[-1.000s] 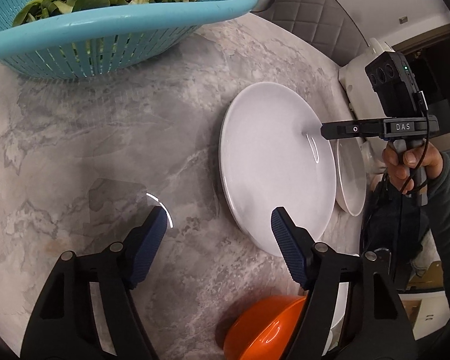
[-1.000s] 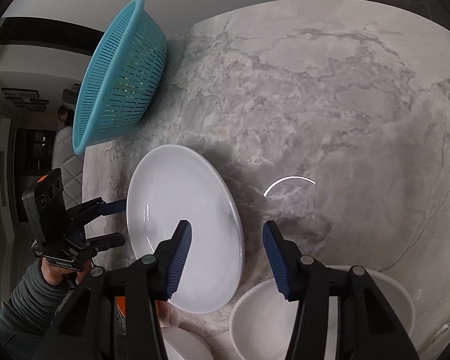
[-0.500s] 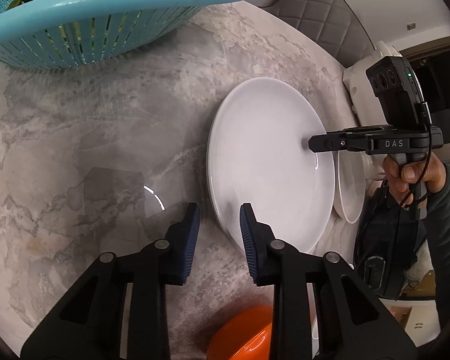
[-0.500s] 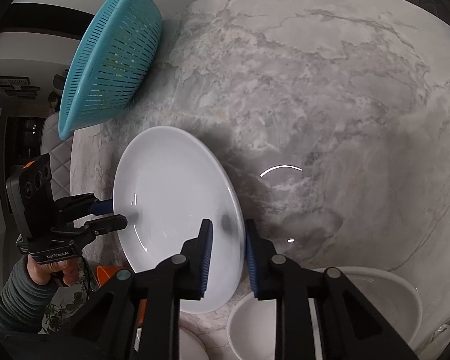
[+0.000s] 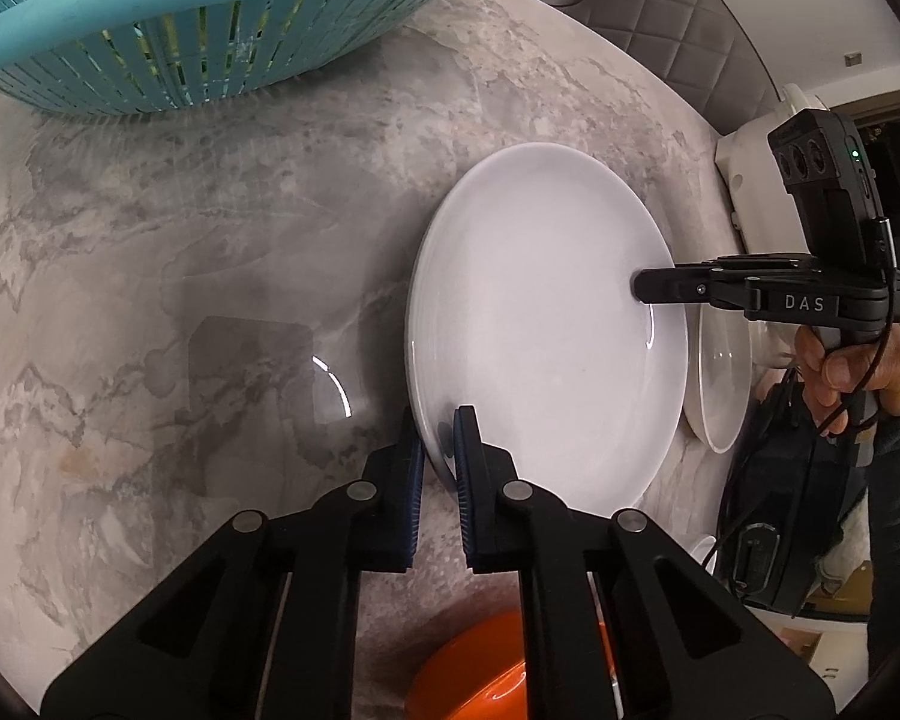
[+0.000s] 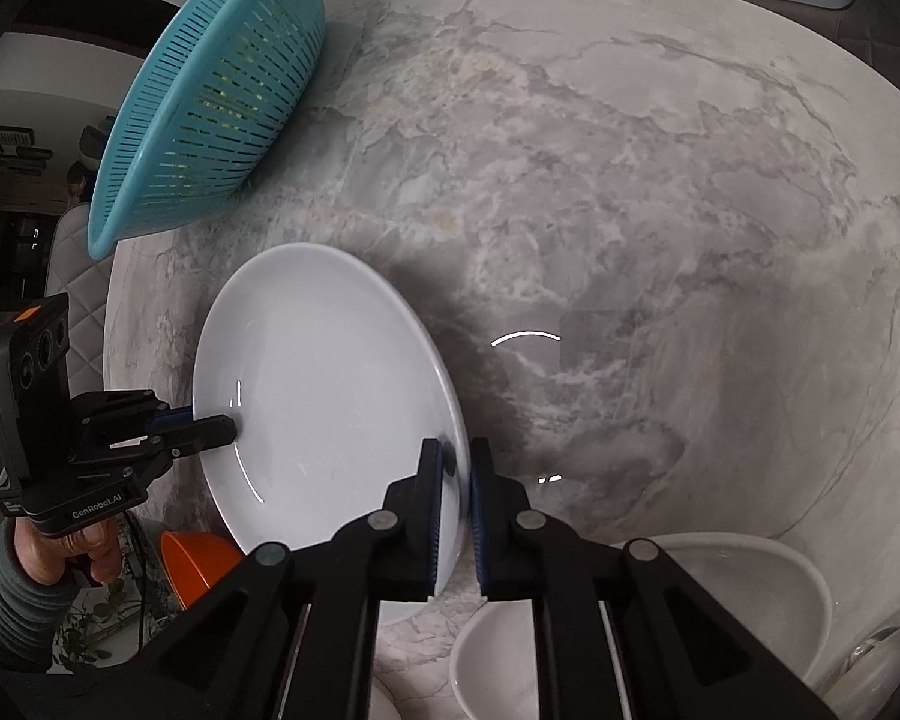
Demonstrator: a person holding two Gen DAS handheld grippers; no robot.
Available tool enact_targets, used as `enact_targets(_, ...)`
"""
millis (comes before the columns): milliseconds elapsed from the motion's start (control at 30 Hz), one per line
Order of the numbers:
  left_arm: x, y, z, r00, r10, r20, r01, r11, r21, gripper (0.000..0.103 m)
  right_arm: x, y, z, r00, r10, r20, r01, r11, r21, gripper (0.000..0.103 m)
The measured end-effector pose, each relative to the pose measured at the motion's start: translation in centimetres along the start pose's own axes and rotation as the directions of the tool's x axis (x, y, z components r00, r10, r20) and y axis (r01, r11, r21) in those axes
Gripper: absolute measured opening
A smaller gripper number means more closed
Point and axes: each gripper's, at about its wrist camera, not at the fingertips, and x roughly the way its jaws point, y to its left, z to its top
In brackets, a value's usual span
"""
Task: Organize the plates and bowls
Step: 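Pinch the white plate rim with both grippers and lift it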
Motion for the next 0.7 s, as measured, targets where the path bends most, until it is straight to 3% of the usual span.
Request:
enact_targets(333, -1.3, -0.2, 0.0, 1.0, -0.023, -0.016, 0.023, 1.0, -0.021, 0.008, -0.6, 1.2, 0.5, 1.0, 0.003, 0.014, -0.003, 0.999, 0.034, 0.011)
enact_targets(700, -6.4, -2.5, -1.0, 1.0, -0.026, 0.001, 0.026, 1.0, 0.012, 0.008, -4.0, 2.7, -0.6, 0.998, 0.019, 0.057, -0.021, 0.999, 0.039, 0.011)
